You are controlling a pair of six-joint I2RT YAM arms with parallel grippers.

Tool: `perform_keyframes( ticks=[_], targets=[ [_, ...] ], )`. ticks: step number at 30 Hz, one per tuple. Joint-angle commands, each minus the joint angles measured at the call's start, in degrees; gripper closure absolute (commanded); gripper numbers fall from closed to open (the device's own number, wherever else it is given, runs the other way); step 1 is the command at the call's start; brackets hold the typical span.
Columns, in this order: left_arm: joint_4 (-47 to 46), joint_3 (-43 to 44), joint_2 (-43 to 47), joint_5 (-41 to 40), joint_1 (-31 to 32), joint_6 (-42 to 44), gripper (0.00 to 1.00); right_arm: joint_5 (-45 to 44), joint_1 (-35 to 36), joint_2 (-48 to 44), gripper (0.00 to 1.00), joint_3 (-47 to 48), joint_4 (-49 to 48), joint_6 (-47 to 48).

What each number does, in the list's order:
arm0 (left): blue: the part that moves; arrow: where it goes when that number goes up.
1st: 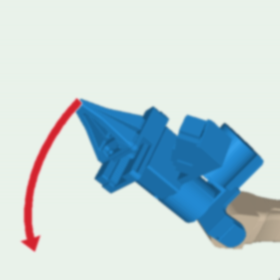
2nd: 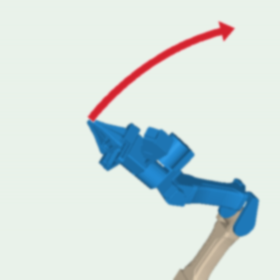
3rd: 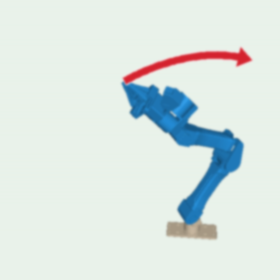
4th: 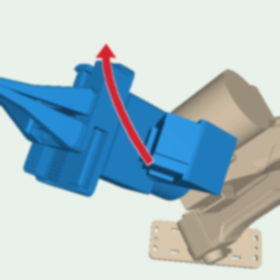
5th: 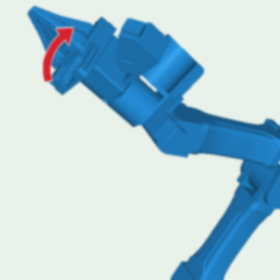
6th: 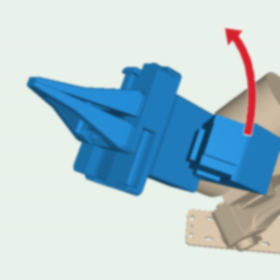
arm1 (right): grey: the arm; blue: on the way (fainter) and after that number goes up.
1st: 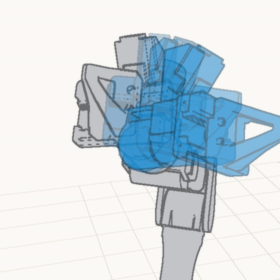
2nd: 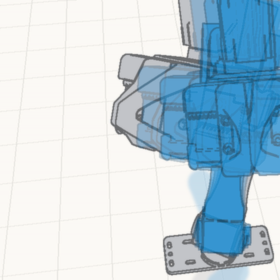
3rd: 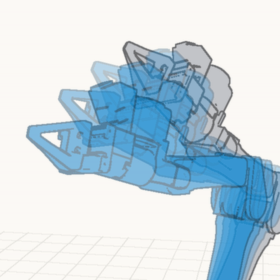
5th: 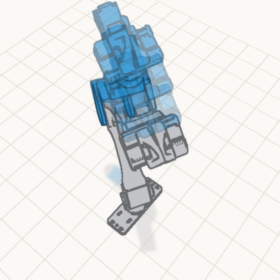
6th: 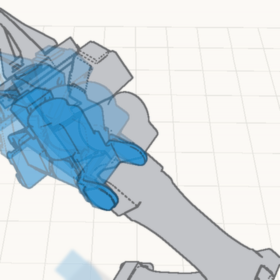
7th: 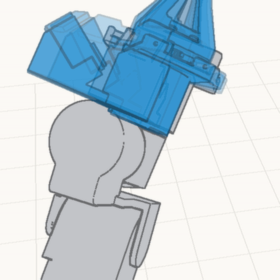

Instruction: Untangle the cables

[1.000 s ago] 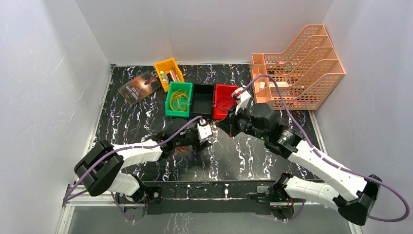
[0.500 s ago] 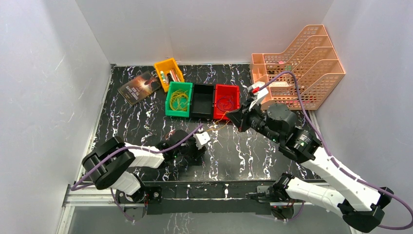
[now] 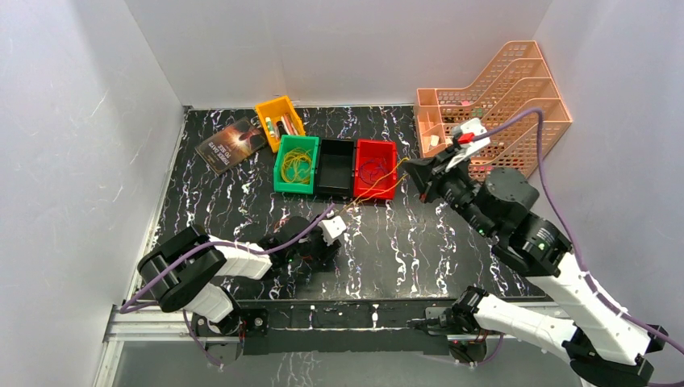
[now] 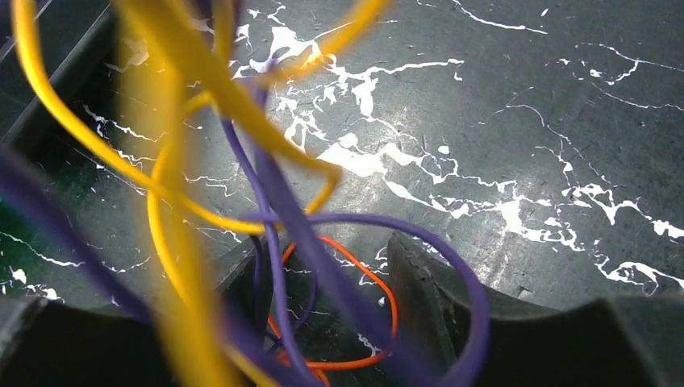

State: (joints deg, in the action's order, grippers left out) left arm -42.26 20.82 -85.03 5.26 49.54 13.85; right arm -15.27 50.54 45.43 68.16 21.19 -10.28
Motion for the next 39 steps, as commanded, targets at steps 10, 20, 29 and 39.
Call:
perform_keyframes(
  ticks=[10,20,29,39],
  targets=[
    [-2.1,-2.1,-0.3,-0.8,0.2,-0.7,0.48,-13.1,0.1,-2.7,1.00,9.2,0.2,9.3],
    [-2.0,-2.0,2.6,-1.1,0.4,-1.5,0.40,-18.7,0.1,-3.6,1.00,10.2,0.8,12.9],
    [-0.2,0.8,10.7,-0.5,0.3,-2.7,0.24,-19.6,0.1,-4.6,1.00,8.1,0.4,12.3],
    [1.9,1.5,16.1,-1.3,0.3,-2.1,0.16,-19.6,0.1,-4.8,1.00,7.7,0.0,12.1]
  ],
)
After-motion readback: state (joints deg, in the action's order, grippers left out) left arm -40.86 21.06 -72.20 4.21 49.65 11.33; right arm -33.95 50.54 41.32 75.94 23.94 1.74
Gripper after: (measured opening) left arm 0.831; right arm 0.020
